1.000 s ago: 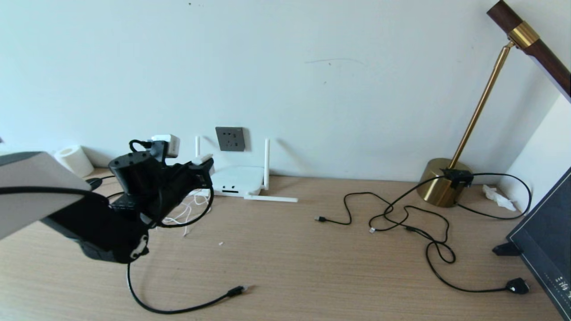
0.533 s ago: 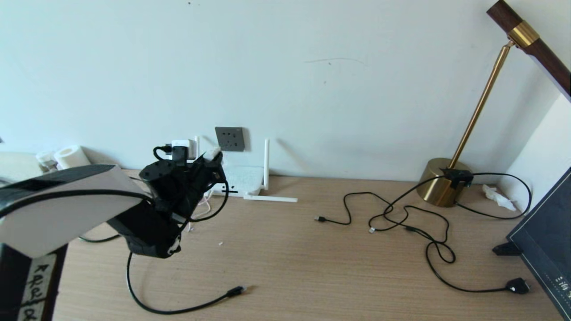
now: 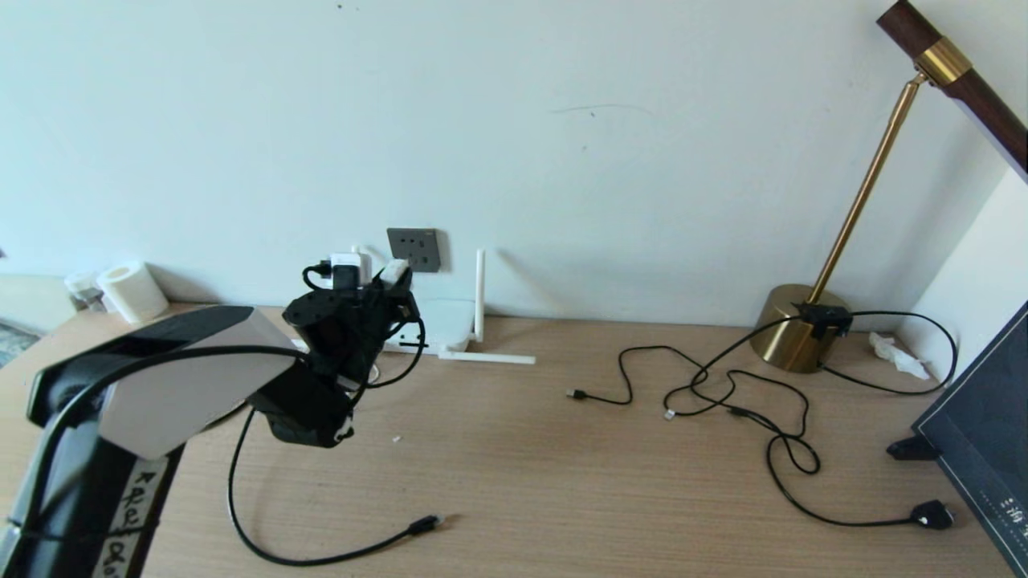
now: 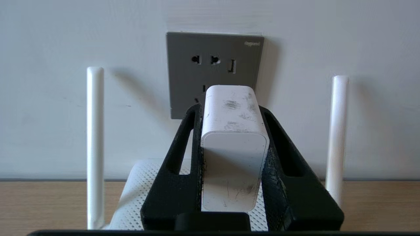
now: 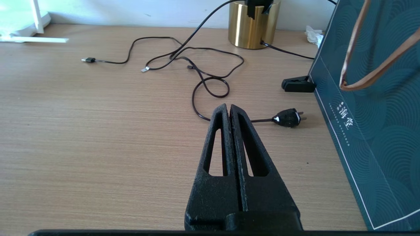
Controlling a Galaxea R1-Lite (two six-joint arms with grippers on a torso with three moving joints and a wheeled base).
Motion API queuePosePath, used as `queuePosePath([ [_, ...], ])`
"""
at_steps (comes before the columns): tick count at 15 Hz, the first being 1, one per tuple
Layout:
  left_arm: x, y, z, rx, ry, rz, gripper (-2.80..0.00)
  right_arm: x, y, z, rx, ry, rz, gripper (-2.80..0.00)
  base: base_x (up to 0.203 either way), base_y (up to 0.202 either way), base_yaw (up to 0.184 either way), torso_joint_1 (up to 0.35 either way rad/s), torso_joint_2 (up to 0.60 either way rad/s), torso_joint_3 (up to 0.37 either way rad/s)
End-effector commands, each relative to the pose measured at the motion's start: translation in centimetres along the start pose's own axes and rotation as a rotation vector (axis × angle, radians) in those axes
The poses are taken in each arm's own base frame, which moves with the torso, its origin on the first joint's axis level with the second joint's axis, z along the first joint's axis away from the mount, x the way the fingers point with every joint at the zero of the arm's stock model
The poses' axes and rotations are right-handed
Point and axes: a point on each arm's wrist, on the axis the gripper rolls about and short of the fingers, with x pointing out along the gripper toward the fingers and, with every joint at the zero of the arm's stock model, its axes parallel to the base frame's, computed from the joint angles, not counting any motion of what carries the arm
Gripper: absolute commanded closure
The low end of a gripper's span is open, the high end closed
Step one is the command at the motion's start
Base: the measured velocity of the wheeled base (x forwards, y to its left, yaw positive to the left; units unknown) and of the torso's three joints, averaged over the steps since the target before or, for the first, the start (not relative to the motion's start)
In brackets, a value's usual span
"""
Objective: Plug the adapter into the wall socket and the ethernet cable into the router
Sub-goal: Align plug and socket
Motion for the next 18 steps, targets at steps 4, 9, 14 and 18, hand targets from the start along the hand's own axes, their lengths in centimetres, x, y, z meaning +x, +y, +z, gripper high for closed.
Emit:
queuePosePath([
  [4, 1.3, 0.8, -0.6, 0.003, -0.053, 0.007, 0.00, 0.0, 0.0, 0.0, 0.000, 0.000, 0.000, 0.00, 0.000, 0.000, 0.000, 0.000, 0.00, 0.000],
  [9, 2.5, 1.9, 0.1, 0.010, -0.090, 0.028, 0.00, 0.0, 0.0, 0.0, 0.000, 0.000, 0.000, 0.00, 0.000, 0.000, 0.000, 0.000, 0.00, 0.000],
  [14, 3.3, 2.2, 0.3, 0.015, -0.062, -0.006, 0.00, 0.0, 0.0, 0.0, 0.000, 0.000, 0.000, 0.00, 0.000, 0.000, 0.000, 0.000, 0.00, 0.000],
  [18, 3.8, 2.1, -0.2, 0.015, -0.028, -0.027, 0.00, 0.0, 0.0, 0.0, 0.000, 0.000, 0.000, 0.00, 0.000, 0.000, 0.000, 0.000, 0.00, 0.000],
])
